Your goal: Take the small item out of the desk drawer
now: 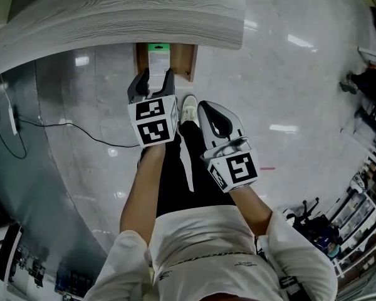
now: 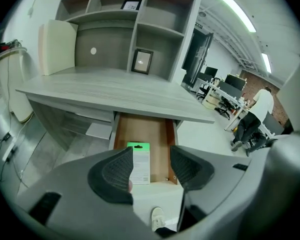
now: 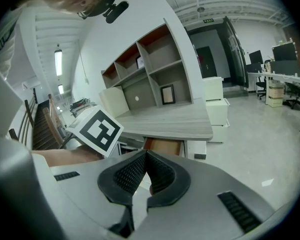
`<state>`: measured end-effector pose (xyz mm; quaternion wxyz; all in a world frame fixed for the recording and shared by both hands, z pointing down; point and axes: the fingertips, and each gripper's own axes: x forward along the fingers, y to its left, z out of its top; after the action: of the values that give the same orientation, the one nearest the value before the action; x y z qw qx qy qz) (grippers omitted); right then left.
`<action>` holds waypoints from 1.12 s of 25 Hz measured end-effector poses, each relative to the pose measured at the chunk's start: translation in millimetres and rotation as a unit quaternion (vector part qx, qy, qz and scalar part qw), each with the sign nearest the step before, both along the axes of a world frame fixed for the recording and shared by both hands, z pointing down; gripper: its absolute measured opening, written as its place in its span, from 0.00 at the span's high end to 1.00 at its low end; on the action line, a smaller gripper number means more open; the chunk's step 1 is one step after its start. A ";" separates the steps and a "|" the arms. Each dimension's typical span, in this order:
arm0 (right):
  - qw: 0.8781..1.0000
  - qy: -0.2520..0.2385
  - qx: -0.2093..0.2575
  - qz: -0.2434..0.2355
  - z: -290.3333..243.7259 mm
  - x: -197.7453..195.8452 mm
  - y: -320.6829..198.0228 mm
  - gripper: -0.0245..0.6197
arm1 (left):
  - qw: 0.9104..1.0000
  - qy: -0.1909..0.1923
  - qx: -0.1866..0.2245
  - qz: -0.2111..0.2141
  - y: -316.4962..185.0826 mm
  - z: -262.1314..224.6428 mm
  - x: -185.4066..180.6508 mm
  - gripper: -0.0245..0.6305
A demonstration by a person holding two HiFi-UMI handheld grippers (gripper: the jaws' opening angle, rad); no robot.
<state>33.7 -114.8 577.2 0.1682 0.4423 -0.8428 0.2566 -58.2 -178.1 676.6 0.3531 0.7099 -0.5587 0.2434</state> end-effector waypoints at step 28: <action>1.000 0.002 -0.019 -0.004 -7.5 -2.0 14.0 0.91 | 0.996 -0.030 -0.087 0.006 -20.4 54.3 -10.7 0.47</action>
<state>31.7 -100.8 569.7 0.1799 0.4360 -0.8390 0.2712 -68.9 -198.4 730.9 0.3951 0.6720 -0.5415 0.3149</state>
